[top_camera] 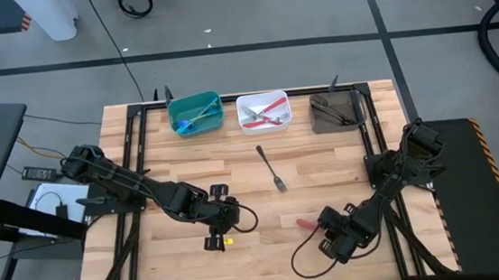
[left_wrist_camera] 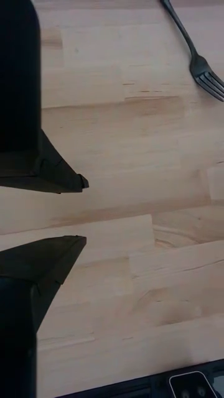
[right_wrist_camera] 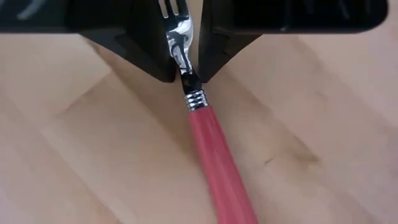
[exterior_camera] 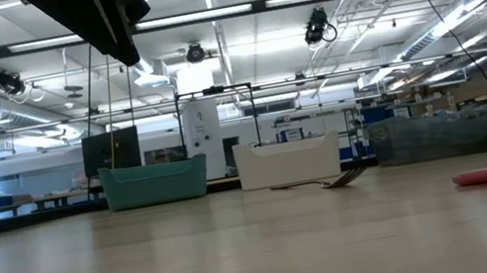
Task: Sort silverware by color (type)
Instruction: Put the red fork into the white bin
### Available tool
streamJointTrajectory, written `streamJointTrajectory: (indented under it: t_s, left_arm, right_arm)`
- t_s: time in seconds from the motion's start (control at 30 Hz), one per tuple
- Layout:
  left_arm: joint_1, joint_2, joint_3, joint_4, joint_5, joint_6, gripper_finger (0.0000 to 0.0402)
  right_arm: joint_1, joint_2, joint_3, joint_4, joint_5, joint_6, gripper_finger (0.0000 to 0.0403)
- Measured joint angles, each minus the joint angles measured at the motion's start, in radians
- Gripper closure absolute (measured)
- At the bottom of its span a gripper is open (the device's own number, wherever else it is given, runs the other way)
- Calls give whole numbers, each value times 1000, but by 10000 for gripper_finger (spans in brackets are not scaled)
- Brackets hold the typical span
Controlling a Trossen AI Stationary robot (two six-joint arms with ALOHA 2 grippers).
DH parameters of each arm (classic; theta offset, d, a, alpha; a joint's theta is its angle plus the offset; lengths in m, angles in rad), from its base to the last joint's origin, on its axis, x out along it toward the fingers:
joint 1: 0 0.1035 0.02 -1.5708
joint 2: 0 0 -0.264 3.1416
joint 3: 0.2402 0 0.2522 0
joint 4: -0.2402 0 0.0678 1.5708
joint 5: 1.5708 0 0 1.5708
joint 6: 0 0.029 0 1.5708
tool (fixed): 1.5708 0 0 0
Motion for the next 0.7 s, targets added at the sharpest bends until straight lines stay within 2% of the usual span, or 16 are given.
streamJointTrajectory:
  t_s: [0.2,0.37,0.7]
  left_arm:
    - [0,0,0,0,0,1,280]
    - [0,0,0,0,0,2,280]
    - [4,0,0,-5,-30,36,280]
  right_arm:
    - [-34,0,0,-24,-1,-8,336]
    - [-42,-1,0,-39,11,-42,383]
    - [-45,-45,-13,-68,63,-88,386]
